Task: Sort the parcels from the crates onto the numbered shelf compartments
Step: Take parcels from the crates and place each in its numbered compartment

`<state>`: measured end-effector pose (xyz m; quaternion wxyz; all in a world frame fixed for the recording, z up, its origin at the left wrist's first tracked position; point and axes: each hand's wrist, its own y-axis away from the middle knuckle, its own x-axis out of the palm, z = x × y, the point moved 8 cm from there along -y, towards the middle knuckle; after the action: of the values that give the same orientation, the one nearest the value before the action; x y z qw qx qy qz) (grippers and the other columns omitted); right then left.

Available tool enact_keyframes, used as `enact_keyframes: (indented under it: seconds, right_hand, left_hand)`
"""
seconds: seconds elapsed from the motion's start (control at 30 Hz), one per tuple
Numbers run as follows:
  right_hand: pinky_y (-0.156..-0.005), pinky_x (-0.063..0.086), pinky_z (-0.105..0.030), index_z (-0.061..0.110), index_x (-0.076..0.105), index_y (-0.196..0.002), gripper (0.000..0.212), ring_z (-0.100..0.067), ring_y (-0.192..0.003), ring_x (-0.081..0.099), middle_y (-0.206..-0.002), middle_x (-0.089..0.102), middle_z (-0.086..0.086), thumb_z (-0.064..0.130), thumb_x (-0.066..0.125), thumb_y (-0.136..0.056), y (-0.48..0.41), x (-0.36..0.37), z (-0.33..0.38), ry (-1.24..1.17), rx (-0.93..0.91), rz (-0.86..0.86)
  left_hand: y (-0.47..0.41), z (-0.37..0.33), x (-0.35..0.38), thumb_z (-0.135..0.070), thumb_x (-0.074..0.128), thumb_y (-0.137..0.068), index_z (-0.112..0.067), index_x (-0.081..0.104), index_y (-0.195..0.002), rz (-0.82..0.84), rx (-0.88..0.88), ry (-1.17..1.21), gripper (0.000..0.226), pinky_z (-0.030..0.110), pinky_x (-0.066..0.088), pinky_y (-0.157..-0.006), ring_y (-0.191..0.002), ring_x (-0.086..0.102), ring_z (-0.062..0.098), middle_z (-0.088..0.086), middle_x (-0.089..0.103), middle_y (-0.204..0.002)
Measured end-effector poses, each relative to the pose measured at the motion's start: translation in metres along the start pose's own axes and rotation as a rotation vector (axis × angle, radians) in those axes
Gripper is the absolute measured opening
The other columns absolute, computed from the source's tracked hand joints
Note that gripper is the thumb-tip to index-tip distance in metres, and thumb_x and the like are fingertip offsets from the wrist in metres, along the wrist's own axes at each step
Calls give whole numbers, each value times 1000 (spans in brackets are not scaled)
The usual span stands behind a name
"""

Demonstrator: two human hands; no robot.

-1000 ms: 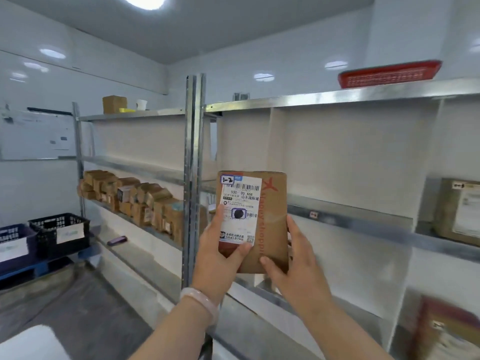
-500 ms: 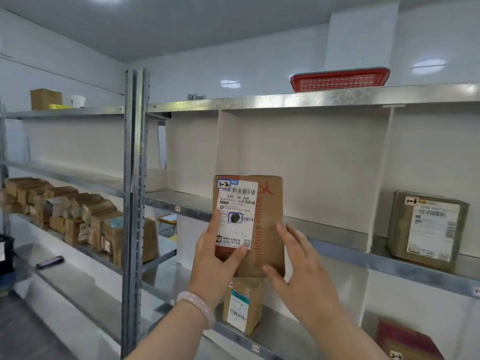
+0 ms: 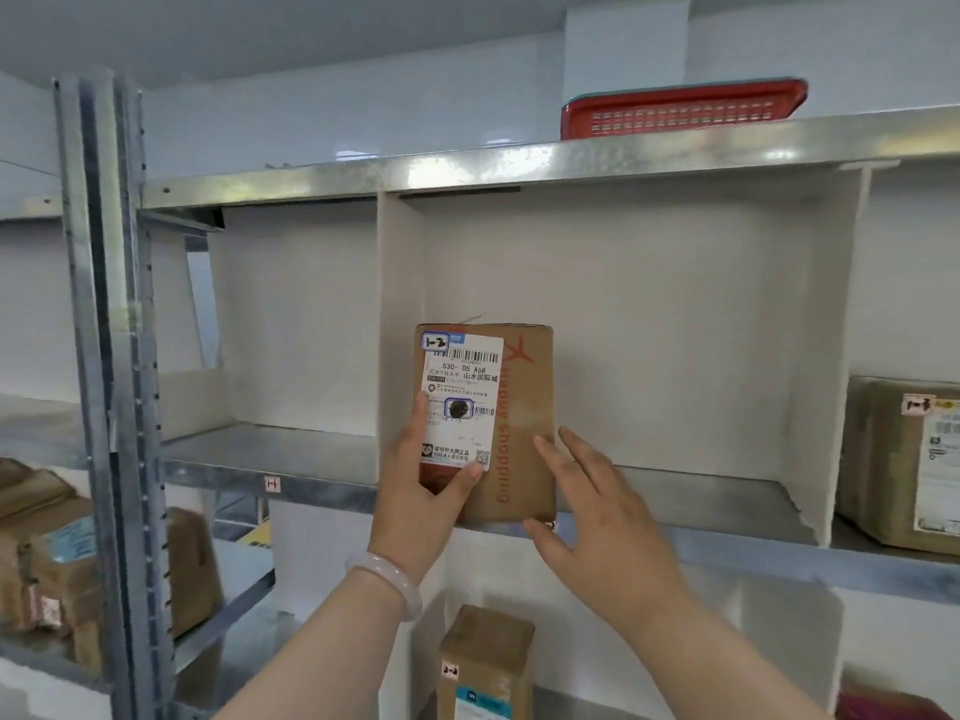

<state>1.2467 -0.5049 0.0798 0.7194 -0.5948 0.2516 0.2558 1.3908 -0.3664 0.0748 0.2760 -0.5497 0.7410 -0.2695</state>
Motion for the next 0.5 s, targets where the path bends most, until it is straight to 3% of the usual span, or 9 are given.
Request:
enact_keyframes:
  seconds: [0.1, 0.2, 0.33, 0.43, 0.5]
  right_hand:
    - [-107, 27, -28, 41, 18, -149, 73, -13, -140, 27, -156, 22, 10, 60, 42, -83, -19, 17, -3, 28, 26, -64]
    - [-107, 37, -36, 42, 16, -149, 74, -15, -139, 31, -156, 23, 10, 59, 48, -84, -31, 35, -5, 47, 50, -89]
    - [-104, 43, -40, 40, 17, -150, 77, -18, -137, 37, -155, 28, 6, 58, 51, -84, -38, 51, -4, 88, 53, -103]
    - [-106, 41, -39, 40, 16, -150, 76, -18, -137, 36, -155, 27, 6, 59, 49, -84, -40, 57, -2, 129, 61, -112]
    - [-107, 38, -37, 40, 16, -150, 77, -17, -138, 35, -155, 26, 6, 59, 50, -84, -40, 60, -1, 150, 73, -101]
  left_hand:
    - [-31, 21, 1, -22, 75, -87, -52, 20, -150, 45, 40, 23, 89, 36, 50, -102, -127, 47, 0, -18, 47, -139]
    - [-48, 38, 2, -23, 76, -86, -57, 20, -148, 81, 68, 44, 89, 42, 49, -104, -131, 45, 4, -19, 45, -142]
    - [-54, 56, 3, -32, 75, -86, -56, 14, -150, 103, 114, -21, 91, 35, 42, -110, -135, 36, 1, -22, 39, -145]
    - [-56, 66, 4, -31, 75, -86, -57, 10, -148, 101, 124, -66, 94, 16, 33, -105, -131, 32, -9, -21, 37, -145]
    - [-58, 69, 5, -25, 76, -85, -51, 11, -149, 96, 141, -91, 94, 16, 31, -106, -132, 33, -3, -16, 38, -148]
